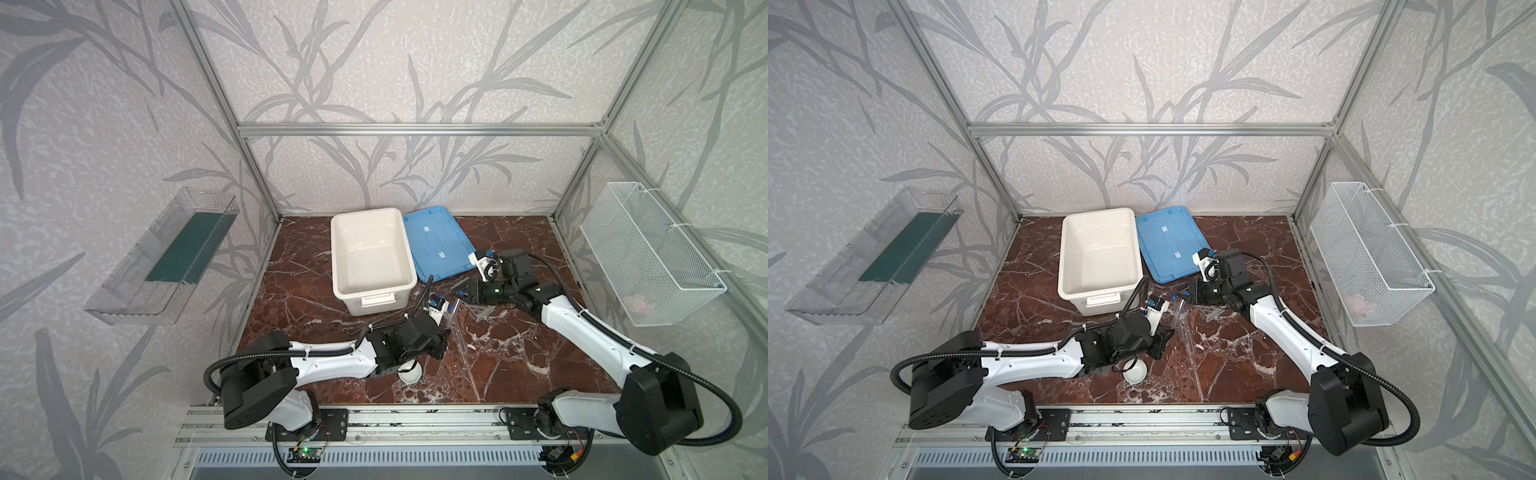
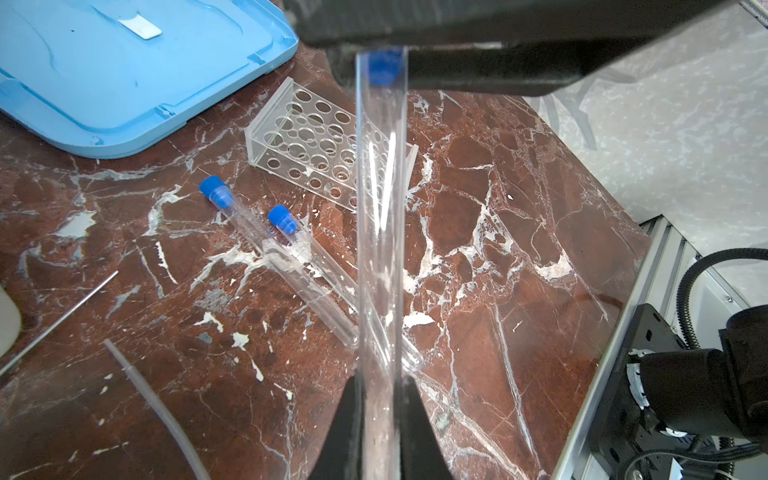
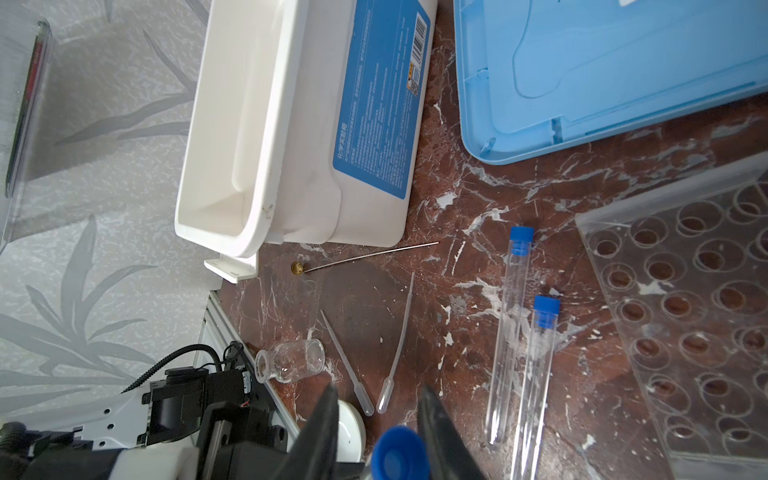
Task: Organize the chemistry lab equipment
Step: 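Lift the tube with the left gripper while right gripper grasps its blue cap, then open the left gripper and carry the tube with the right gripper toward the rack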
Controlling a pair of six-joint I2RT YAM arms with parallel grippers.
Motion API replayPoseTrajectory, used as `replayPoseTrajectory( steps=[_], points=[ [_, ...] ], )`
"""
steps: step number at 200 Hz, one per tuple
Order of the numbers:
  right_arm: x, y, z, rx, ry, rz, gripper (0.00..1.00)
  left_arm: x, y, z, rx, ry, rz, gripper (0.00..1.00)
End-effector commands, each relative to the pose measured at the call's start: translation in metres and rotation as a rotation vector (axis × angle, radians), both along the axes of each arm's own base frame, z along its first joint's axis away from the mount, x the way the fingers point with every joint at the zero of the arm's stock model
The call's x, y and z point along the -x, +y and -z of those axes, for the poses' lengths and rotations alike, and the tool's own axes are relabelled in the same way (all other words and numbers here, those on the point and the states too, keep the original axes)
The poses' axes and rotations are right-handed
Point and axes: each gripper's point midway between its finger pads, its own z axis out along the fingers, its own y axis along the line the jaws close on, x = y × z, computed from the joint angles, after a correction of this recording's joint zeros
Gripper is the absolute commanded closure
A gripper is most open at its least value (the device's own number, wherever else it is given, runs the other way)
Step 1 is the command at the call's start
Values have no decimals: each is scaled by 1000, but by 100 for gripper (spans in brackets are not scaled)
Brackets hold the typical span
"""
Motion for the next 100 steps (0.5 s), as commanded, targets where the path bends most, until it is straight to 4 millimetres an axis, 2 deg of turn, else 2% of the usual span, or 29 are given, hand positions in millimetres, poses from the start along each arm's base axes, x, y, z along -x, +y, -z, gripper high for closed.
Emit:
replayPoseTrajectory(
  steps=[1, 37, 53, 80, 100],
  points=[
    [4, 4, 3, -10, 6, -22, 71, -3, -3, -14, 19, -31, -7, 88],
    [9, 3, 5, -10, 14, -27, 73, -4, -3, -13, 21, -30, -18, 88],
    [10, 3, 6, -14, 18, -33, 79, -4, -4, -14, 22, -28, -16, 88],
    [12, 3, 7, -21, 25, -30, 79, -4, -4, -14, 17, -28, -16, 87],
    [14, 4, 7, -25, 27, -32, 83, -4, -4, -13, 15, -26, -17, 86]
  ],
)
